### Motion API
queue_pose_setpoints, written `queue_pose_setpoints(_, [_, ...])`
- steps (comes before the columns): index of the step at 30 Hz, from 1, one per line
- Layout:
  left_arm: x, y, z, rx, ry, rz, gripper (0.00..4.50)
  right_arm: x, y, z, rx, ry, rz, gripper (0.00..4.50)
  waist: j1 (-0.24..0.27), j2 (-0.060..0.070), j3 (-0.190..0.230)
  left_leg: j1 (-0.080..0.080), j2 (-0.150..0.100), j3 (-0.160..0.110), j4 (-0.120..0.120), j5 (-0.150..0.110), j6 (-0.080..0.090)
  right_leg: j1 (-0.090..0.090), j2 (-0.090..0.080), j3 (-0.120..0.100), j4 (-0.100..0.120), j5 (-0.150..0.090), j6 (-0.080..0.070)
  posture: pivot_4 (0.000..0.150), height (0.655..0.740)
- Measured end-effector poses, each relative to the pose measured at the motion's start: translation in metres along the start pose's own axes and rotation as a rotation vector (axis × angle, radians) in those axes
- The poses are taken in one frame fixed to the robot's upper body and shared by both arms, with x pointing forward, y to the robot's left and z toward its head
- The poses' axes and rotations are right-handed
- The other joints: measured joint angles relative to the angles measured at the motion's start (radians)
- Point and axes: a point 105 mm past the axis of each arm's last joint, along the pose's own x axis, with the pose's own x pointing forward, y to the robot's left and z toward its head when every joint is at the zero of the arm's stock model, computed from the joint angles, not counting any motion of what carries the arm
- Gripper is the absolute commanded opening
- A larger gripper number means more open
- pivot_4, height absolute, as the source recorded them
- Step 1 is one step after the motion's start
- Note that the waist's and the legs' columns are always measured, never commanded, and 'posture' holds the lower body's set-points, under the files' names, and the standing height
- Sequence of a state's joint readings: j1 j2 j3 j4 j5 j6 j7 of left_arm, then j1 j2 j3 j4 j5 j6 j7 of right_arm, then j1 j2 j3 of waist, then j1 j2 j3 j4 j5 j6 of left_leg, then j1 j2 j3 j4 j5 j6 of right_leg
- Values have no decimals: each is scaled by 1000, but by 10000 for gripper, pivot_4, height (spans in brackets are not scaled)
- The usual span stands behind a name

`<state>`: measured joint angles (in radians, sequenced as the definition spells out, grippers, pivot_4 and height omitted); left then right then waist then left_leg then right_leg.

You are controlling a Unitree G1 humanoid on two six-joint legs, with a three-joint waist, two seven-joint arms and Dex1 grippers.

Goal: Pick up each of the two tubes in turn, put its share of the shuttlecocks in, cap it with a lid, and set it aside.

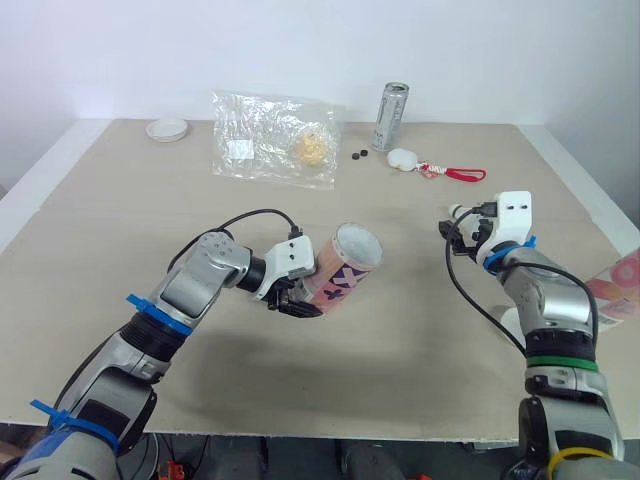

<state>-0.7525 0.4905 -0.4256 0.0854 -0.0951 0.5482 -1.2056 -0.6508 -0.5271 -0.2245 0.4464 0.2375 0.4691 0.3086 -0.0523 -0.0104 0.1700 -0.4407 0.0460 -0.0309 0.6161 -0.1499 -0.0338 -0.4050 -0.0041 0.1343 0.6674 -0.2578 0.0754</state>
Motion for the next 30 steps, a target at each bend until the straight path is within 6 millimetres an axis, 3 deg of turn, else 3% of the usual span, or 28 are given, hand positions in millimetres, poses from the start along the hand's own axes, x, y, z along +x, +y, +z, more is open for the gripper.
queue_pose_setpoints(11, [0, -1, -1, -11, -1, 14, 29471, 17, -4, 2, 49, 12, -28, 43920, -7, 0, 0, 0, 0, 0, 0, 0, 0, 0, 0, 0, 0, 0, 0, 1500, 7400])
queue_pose_setpoints(14, [0, -1, -1, -11, -3, 16, 29471, 20, -7, -1, 63, 18, -49, 35149, -8, 0, 0, 0, 0, 0, 0, 0, 0, 0, 0, 0, 0, 0, 0, 1500, 7400])
queue_pose_setpoints(15, [0, -1, -1, -12, -3, 16, 29471, 20, -7, -1, 66, 16, -53, 28887, -8, 0, 0, 0, 0, 0, 0, 0, 0, 0, 0, 0, 0, 0, 0, 1500, 7400])
queue_pose_setpoints(16, [0, -1, -1, -13, -2, 16, 29471, 21, -8, -2, 70, 17, -57, 27569, -8, 0, 0, 0, 0, 0, 0, 0, 0, 0, 0, 0, 0, 0, 0, 1500, 7400])
queue_pose_setpoints(21, [-1, -1, -1, -18, -3, 20, 29471, 26, -10, 0, 82, 9, -86, 3255, -12, 0, 0, 0, 0, 0, 0, 0, 0, 0, 0, 0, 0, 0, 0, 1500, 7400])
queue_pose_setpoints(22, [-1, -1, -1, -18, -3, 21, 29471, 26, -10, 0, 82, 7, -86, 600, -12, 0, 0, 0, 0, 0, 0, 0, 0, 0, 0, 0, 0, 0, 0, 1500, 7400])
queue_pose_setpoints(30, [-3, -1, -2, -21, 3, 29, 29471, 28, -8, -1, 86, -2, -83, 600, -19, 0, 0, 0, 0, 0, 0, 0, 0, 1, 0, 0, 0, 0, 0, 1500, 7400])
